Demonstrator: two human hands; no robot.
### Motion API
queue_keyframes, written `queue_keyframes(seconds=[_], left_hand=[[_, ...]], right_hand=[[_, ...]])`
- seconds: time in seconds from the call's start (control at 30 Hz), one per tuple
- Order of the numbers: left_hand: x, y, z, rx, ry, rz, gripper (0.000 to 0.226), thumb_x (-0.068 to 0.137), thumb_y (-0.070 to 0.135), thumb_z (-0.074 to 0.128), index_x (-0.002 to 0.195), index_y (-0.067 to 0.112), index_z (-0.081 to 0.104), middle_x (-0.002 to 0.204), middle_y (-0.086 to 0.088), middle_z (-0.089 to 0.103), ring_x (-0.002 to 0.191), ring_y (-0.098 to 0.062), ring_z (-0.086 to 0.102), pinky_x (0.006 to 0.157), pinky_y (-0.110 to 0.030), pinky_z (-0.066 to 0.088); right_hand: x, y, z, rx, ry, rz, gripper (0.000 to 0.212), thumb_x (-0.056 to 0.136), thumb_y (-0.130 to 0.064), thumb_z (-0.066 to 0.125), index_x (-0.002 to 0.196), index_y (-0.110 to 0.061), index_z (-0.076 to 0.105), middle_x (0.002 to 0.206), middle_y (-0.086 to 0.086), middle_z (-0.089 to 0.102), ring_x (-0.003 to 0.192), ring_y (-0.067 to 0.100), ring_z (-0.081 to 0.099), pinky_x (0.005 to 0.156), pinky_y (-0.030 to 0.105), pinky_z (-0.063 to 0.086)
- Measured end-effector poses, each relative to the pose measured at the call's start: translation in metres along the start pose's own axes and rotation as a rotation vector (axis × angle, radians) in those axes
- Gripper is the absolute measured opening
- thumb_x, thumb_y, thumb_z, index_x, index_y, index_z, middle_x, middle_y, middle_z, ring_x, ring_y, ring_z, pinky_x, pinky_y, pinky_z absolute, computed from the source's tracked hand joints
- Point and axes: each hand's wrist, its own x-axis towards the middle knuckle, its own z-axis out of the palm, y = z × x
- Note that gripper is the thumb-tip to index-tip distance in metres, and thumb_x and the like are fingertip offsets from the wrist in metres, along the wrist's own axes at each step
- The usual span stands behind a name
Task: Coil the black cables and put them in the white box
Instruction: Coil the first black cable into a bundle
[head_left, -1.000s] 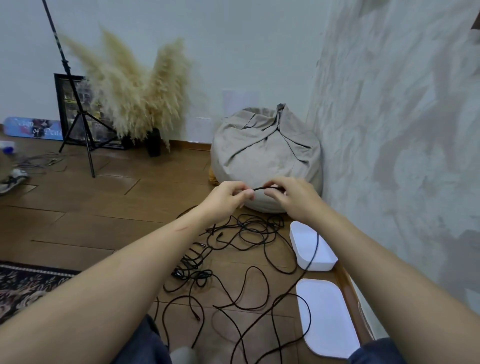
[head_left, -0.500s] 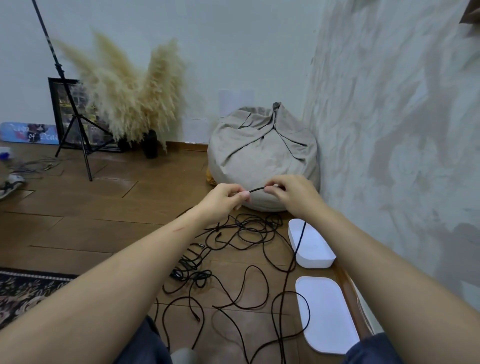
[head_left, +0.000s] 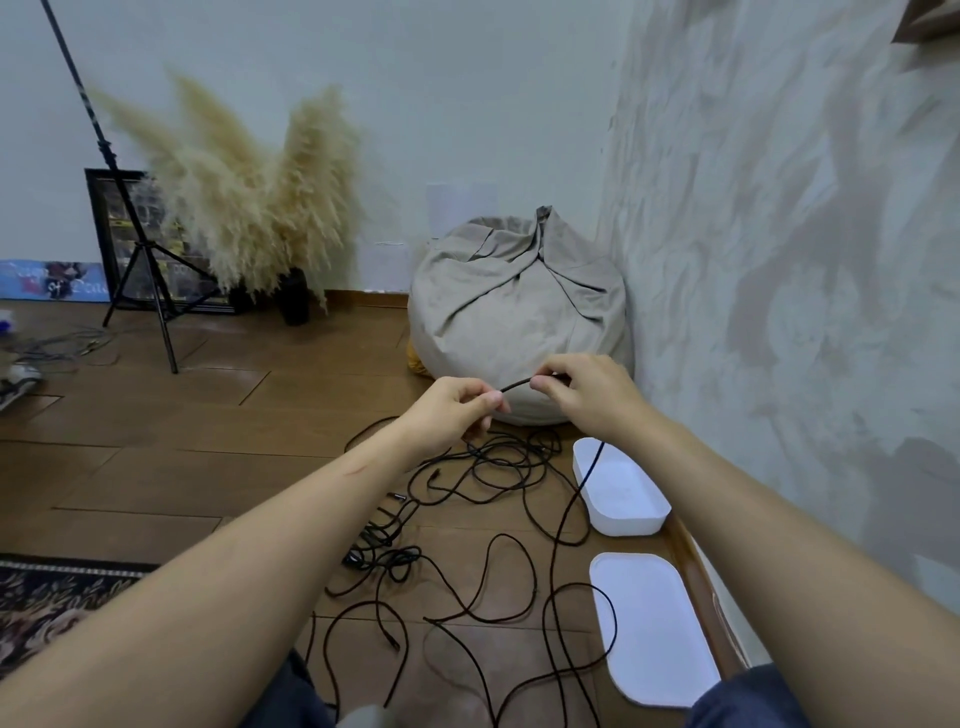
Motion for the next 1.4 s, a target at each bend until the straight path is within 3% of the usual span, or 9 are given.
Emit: queue_keyframes(seconds=[0.23,0.37,0.53,0.67,0.83,0.97,1.17,1.3,1.4], left_hand=[[-0.004,0.007,0.008,-0.14,-0.017,-0.05,0.027,0.108,0.022,0.05,0.111,0.003,0.069,0.079,-0.003,0.06,0.069,-0.01,0.063,0.07,-0.024,0.054],[-0.005,0.014,0.007,-0.31,-0.083,-0.102,0.027,0.108,0.019,0.049,0.118,0.003,0.068,0.085,-0.004,0.066,0.087,-0.017,0.069,0.083,-0.031,0.059],[-0.002,0.029,0.007,-0.51,-0.116,-0.116,0.028,0.108,0.02,0.048,0.124,0.004,0.065,0.084,-0.004,0.064,0.082,-0.017,0.07,0.07,-0.025,0.056],[0.0,0.029,0.006,-0.55,-0.24,-0.138,0.031,0.107,0.017,0.048,0.131,0.001,0.061,0.098,-0.006,0.071,0.09,-0.019,0.068,0.078,-0.028,0.057],[0.001,0.026,0.003,-0.529,-0.278,-0.155,0.023,0.105,0.016,0.052,0.12,0.007,0.067,0.111,-0.01,0.074,0.097,-0.018,0.07,0.089,-0.031,0.058],[0.001,0.027,-0.003,-0.511,-0.214,-0.136,0.021,0.104,0.016,0.055,0.118,0.006,0.068,0.112,-0.013,0.075,0.096,-0.019,0.071,0.088,-0.031,0.06],[0.004,0.041,0.0,-0.479,-0.364,-0.189,0.024,0.103,0.015,0.055,0.125,0.009,0.065,0.115,-0.008,0.075,0.101,-0.015,0.072,0.09,-0.029,0.059],[0.007,0.058,-0.001,-0.606,-0.274,-0.078,0.023,0.102,0.011,0.056,0.12,0.005,0.069,0.113,-0.01,0.075,0.099,-0.017,0.072,0.096,-0.034,0.058],[0.013,0.065,0.0,-0.736,-0.147,0.01,0.024,0.102,0.011,0.056,0.12,0.002,0.068,0.111,-0.011,0.075,0.098,-0.018,0.073,0.097,-0.034,0.057]], right_hand=[[0.008,-0.014,0.0,-0.008,0.03,-0.06,0.019,0.1,-0.033,0.055,0.104,-0.026,0.072,0.095,-0.008,0.07,0.093,0.013,0.061,0.074,0.033,0.042],[0.004,-0.008,-0.002,0.046,0.141,-0.035,0.016,0.1,-0.031,0.058,0.1,-0.023,0.072,0.071,-0.017,0.056,0.079,0.012,0.057,0.062,0.017,0.033],[0.011,-0.009,-0.014,0.143,0.115,-0.068,0.011,0.096,-0.028,0.063,0.099,-0.026,0.073,0.069,-0.01,0.064,0.071,0.01,0.06,0.07,0.03,0.045],[0.012,-0.003,-0.016,0.203,0.181,-0.073,0.012,0.095,-0.026,0.066,0.099,-0.025,0.077,0.065,-0.009,0.063,0.067,0.005,0.058,0.063,0.012,0.038],[0.014,0.0,-0.016,0.234,0.153,-0.043,0.015,0.095,-0.026,0.066,0.104,-0.025,0.078,0.084,-0.015,0.072,0.081,0.003,0.065,0.076,0.02,0.047],[0.012,-0.003,-0.021,0.267,0.13,-0.066,0.018,0.098,-0.02,0.062,0.108,-0.022,0.077,0.074,-0.009,0.068,0.072,0.004,0.061,0.069,0.019,0.043],[0.015,-0.013,-0.019,0.386,0.283,-0.047,0.013,0.095,-0.016,0.066,0.097,-0.021,0.077,0.071,-0.004,0.068,0.07,0.0,0.061,0.067,0.011,0.041],[0.017,-0.01,-0.018,0.549,0.326,0.028,0.007,0.09,-0.019,0.071,0.089,-0.025,0.071,0.07,-0.002,0.069,0.073,0.012,0.066,0.073,0.028,0.048],[0.018,-0.014,-0.006,0.648,0.163,0.015,0.028,0.09,-0.003,0.06,0.088,-0.029,0.07,0.071,-0.01,0.069,0.067,0.004,0.063,0.064,0.026,0.051]])
